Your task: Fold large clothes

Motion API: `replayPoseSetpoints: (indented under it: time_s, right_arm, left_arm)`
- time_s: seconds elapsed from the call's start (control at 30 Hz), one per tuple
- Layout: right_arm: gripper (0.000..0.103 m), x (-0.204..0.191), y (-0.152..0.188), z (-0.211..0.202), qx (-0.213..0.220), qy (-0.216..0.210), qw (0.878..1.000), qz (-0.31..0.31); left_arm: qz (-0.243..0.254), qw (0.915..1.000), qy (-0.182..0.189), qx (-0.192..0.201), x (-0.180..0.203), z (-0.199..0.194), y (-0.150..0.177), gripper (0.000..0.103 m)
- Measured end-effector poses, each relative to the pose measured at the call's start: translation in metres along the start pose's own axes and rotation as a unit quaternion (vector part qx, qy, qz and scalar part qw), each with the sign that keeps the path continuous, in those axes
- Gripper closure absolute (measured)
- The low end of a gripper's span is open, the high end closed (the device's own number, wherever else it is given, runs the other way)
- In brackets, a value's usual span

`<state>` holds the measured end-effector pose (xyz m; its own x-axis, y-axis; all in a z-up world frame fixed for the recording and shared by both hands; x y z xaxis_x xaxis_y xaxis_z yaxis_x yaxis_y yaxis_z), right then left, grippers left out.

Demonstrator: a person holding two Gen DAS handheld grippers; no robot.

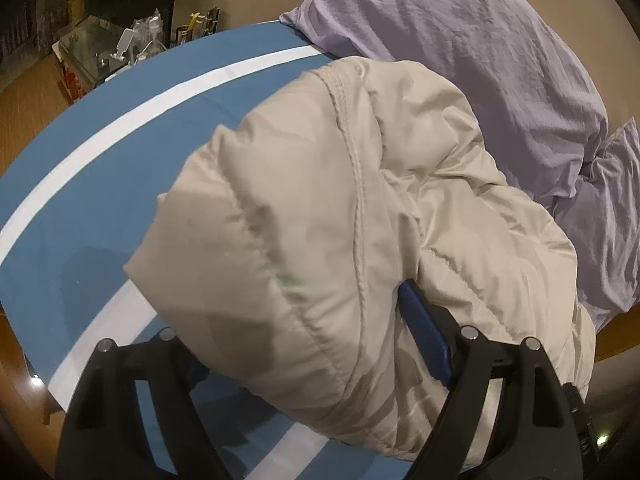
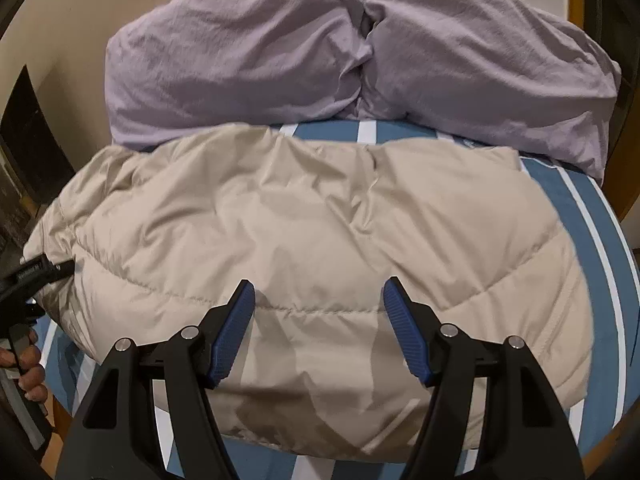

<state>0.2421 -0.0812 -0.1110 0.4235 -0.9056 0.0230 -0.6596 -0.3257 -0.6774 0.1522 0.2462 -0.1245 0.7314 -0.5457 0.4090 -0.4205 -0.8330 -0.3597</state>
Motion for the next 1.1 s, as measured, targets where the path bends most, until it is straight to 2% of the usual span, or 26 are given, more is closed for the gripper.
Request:
replayPoseSetpoints:
  time_s: [0.3,0.37,0.47,0.63,0.73,0.93,1.1]
  right_arm:
    - [0.029,-0.010,0.015,0.022,-0.012,0.009,1.000,-0.012]
    - [0.028,-0.012,0.017,0.027,-0.013,0.014,1.000,-0.018]
    - [0.028,-0.012,0.020,0.033,-0.012,0.020,0.999,-0.025]
    - [0.028,-0.012,0.023,0.039,-0.004,0.031,0.999,-0.041]
    - [0.027,-0.010,0.024,0.040,-0.001,0.033,0.998,-0.045]
    - [0.027,-0.004,0.023,0.043,-0.004,0.025,0.999,-0.045]
    - [0.027,-0.002,0.023,0.042,-0.005,0.018,0.999,-0.045]
  left_arm:
    - [-0.032,0.9993,0.018,-0.001,-0.002,0.005,-0.002,0.021]
    - [-0.040,0.9989,0.023,0.001,-0.002,0.006,-0.002,0.024]
    - [-0.043,0.9986,0.028,0.007,0.002,0.004,-0.002,0.033]
    - [-0.051,0.9971,0.054,0.015,0.006,-0.005,-0.007,0.065]
    - [-0.050,0.9962,0.069,0.016,0.014,-0.012,-0.010,0.072]
    - [-0.033,0.9918,0.119,0.030,0.038,-0.038,-0.013,0.075]
    - [0.017,0.9833,0.176,0.044,0.080,-0.066,-0.005,0.075]
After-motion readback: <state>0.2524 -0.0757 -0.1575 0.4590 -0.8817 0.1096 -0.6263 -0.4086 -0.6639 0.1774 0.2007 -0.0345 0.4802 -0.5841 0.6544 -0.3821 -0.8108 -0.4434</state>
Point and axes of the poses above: each gripper's, at about its wrist camera, not at the fingertips, and z roughly the way its jaws point, x to its right, y to its underside, the point moved 1 cm from there along z, roughly the way its jaws point, and after that the axes turned 9 degrees about -z, right-handed, at the moved point
